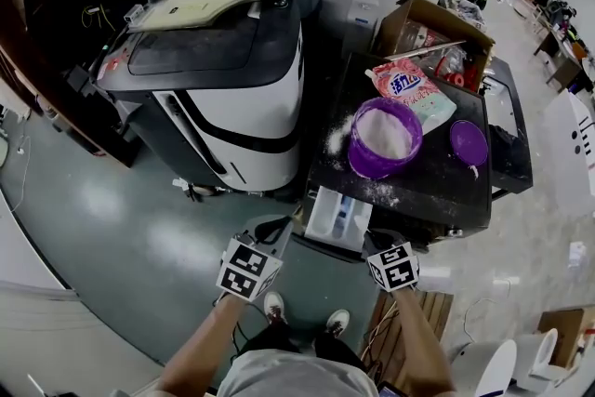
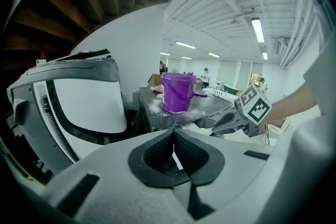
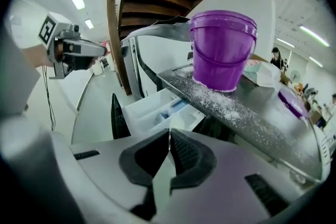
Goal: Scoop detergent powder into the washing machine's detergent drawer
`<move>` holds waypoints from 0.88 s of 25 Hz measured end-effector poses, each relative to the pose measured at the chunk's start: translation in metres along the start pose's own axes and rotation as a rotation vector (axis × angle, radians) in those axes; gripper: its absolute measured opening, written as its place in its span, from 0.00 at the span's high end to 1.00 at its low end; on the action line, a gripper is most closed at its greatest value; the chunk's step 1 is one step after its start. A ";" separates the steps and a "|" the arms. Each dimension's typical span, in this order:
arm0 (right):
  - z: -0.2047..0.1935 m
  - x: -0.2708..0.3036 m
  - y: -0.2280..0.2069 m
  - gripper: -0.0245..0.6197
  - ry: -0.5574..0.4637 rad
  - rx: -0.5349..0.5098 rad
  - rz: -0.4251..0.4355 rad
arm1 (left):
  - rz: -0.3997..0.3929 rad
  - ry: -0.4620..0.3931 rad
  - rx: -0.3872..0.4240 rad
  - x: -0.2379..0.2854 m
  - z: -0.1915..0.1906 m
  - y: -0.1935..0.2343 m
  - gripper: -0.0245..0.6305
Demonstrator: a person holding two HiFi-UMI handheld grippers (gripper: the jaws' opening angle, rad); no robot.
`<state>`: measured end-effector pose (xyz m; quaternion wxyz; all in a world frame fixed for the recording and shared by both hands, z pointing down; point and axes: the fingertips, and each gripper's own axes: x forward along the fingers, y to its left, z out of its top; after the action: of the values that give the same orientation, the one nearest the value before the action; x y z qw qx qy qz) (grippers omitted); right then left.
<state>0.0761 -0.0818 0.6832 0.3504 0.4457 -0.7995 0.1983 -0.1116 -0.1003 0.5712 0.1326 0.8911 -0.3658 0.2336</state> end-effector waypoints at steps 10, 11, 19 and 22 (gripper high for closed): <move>-0.001 0.004 0.015 0.96 0.102 -0.439 -0.062 | 0.006 -0.013 -0.030 -0.014 -0.005 -0.001 0.95; -0.001 0.004 0.016 0.96 0.111 -0.477 -0.070 | 0.008 -0.014 -0.030 -0.015 -0.005 -0.001 0.95; 0.002 0.004 0.015 0.96 0.137 -0.672 -0.169 | 0.017 -0.016 -0.032 -0.022 -0.009 -0.004 0.95; 0.009 0.000 0.013 0.96 0.115 -0.742 -0.227 | 0.016 -0.023 -0.040 -0.026 -0.008 -0.004 0.95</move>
<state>0.0618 -0.0808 0.6776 0.5516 0.3625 -0.7416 -0.1197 -0.1273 -0.0789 0.5641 0.1445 0.8880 -0.3789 0.2168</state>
